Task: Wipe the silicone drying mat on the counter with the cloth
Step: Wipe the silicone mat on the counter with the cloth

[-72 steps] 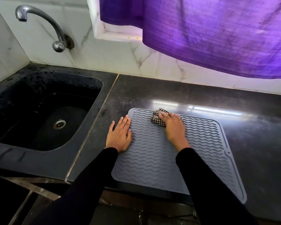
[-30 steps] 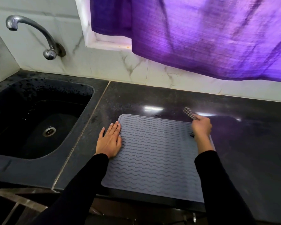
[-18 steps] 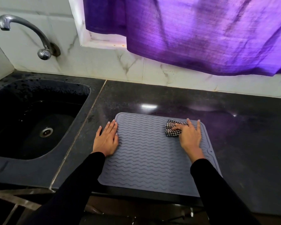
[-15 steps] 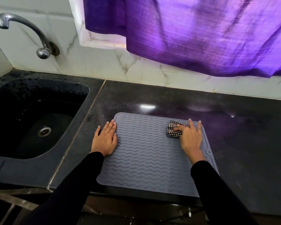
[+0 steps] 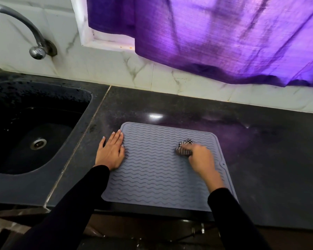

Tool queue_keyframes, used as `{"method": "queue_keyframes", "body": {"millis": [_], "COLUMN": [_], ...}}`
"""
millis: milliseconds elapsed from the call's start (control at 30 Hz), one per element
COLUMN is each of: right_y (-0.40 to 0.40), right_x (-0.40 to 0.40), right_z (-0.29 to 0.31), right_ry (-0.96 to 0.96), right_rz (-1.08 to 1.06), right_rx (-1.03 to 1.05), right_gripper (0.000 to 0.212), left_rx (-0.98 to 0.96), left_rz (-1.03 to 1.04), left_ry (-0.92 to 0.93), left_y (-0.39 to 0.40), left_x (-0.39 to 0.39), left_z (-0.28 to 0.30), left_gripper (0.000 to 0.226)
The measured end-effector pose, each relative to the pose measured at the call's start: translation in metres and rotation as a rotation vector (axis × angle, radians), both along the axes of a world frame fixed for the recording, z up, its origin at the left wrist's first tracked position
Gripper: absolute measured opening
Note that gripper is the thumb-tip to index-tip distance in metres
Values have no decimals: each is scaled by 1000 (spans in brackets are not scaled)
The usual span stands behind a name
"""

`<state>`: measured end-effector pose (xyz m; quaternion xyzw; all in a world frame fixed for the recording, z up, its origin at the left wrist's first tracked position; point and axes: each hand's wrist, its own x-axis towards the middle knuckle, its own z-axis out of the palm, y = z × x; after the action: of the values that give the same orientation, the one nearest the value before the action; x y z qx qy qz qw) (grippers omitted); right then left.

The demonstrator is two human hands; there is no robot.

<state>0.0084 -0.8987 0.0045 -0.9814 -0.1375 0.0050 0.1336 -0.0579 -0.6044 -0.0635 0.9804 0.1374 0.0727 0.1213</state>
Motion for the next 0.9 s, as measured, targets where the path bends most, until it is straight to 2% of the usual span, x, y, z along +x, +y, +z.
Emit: {"method": "queue_keyframes", "body": {"millis": [67, 167, 300, 367, 467, 567, 600, 667, 767, 900], "right_y": [-9, -30, -44, -45, -38, -28, -19, 2, 13, -10], "right_x": [-11, -13, -11, -11, -1, 9, 7, -2, -23, -37], "right_z": [-21, -31, -19, -8, 24, 41, 40, 30, 3, -17], "right_ry": [-69, -189, -124, -51, 97, 130, 95, 71, 33, -61], "right_rz": [130, 159, 109, -11, -277, -463, -436, -272, -46, 50], "right_rx": [-66, -69, -125, -149, -176, 82, 124, 128, -4, -37], "right_gripper": [69, 71, 64, 59, 35, 29, 27, 38, 52, 67], "left_rx": [-10, -6, 1, -2, -13, -16, -17, -16, -15, -12], "left_rz": [-1, -8, -7, -8, -10, -14, -14, -16, -16, -24], "left_ry": [-4, 4, 12, 15, 9, 15, 15, 19, 18, 28], "left_y": [0, 1, 1, 1, 0, 0, 0, 0, 1, 1], "left_x": [0, -1, -1, -1, -1, -1, -1, -1, -2, -2], "left_z": [0, 1, 2, 2, 2, 2, 3, 3, 3, 4], "left_gripper": [86, 87, 88, 88, 85, 80, 78, 76, 78, 74]}}
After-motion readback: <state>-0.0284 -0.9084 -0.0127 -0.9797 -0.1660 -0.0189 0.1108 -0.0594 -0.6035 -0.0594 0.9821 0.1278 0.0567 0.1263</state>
